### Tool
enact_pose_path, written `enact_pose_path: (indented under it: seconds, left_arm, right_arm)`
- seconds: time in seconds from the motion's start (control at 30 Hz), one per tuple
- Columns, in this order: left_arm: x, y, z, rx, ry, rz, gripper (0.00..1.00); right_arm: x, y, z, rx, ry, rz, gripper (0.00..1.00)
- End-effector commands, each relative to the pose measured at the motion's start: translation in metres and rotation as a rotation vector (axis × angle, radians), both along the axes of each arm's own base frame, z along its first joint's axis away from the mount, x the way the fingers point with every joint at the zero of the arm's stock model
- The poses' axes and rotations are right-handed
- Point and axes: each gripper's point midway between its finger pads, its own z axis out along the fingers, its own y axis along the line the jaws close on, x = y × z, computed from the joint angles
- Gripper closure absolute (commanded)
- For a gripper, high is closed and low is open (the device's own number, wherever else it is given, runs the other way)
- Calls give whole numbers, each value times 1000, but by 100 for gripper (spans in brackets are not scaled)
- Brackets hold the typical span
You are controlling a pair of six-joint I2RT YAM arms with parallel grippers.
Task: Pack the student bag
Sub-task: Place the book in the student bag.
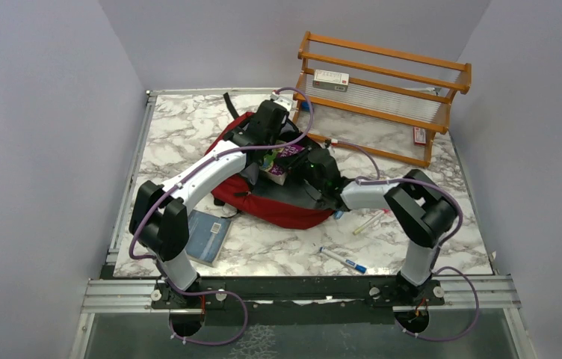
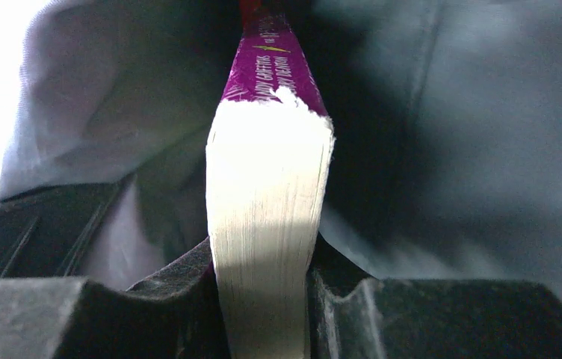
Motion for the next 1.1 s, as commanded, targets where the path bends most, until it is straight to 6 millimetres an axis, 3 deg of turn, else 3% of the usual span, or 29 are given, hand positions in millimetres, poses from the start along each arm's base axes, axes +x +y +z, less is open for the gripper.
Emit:
enact_pose_path:
  seconds: [0.0, 0.2, 0.43, 0.7, 1.07]
  left_arm:
    - [11, -11, 24, -91, -56, -11, 100]
    - [8, -7, 12, -106, -26, 5, 100]
    - [16, 10, 1, -164, 12, 41, 100]
    - [26, 30, -9, -202, 27, 87, 100]
    - [29, 43, -14, -209, 26, 114, 100]
  right_arm:
    - [33, 35, 62, 183, -175, -62, 99]
    - [62, 60, 30, 136, -155, -78, 100]
    - [90, 86, 17, 28, -191, -51, 99]
    - [98, 106, -15, -99, -172, 35, 77]
    - [91, 92, -35, -217, -140, 40, 50]
